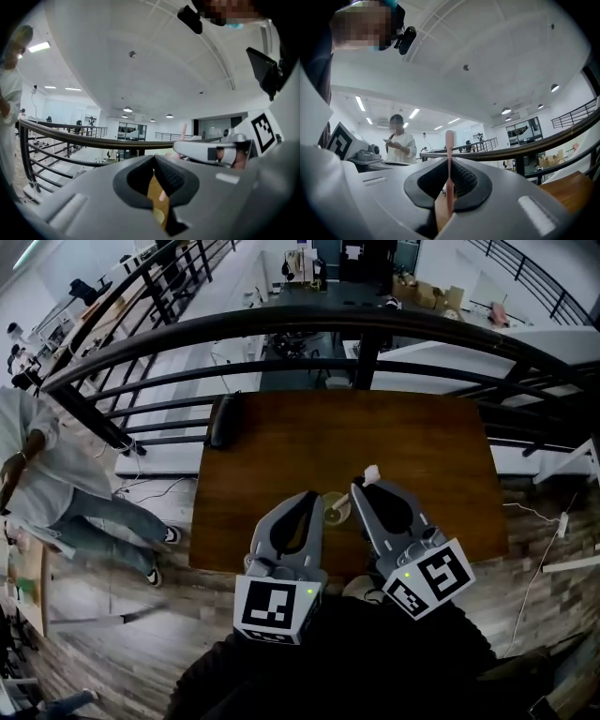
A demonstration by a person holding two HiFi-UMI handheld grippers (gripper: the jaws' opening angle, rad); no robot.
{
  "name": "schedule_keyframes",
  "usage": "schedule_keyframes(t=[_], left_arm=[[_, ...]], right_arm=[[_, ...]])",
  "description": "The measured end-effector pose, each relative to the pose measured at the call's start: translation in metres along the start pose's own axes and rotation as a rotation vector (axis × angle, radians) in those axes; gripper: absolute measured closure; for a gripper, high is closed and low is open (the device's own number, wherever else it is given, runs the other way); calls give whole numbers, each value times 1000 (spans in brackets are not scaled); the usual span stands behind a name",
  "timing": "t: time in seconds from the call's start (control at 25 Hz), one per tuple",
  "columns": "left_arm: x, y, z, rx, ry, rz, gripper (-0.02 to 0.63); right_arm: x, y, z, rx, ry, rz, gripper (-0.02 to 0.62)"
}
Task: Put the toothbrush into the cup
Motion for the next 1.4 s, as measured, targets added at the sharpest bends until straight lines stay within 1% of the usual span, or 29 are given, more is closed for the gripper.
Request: schedule_keyframes(t=[0.12, 0.32, 0.56, 0.76, 1.08, 1.24, 1.4], left_arm=[[-1, -1, -12, -8, -8, -13, 598], [-9, -10, -26, -61, 4, 40, 598], [-20, -40, -37, -149, 40, 105, 598], [-32, -67, -44, -190, 74, 166, 598], [-52, -124, -58, -323, 122, 256, 598], [-58, -139, -64, -378, 126, 288, 598], [-61, -150, -70, -403, 121, 300, 598]], right_arm=[[11, 0, -3, -3, -13, -2, 581], [25, -11, -16, -47, -28, -5, 581], [35, -50, -24, -147, -30, -22, 581], [36, -82, -34, -201, -10, -35, 581], [46, -142, -50, -318, -1, -68, 580], [47, -159, -54, -365, -5, -70, 580], [49, -170, -59, -386, 1, -83, 578]])
Point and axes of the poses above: the fingertips, and each gripper's own axes: z backward along the fingers, x to its right, y out of its top, the point moved 6 cm from there along z, backward along the fingers, and after that the axes turned 2 degrees about z, right-handed, at the moved point
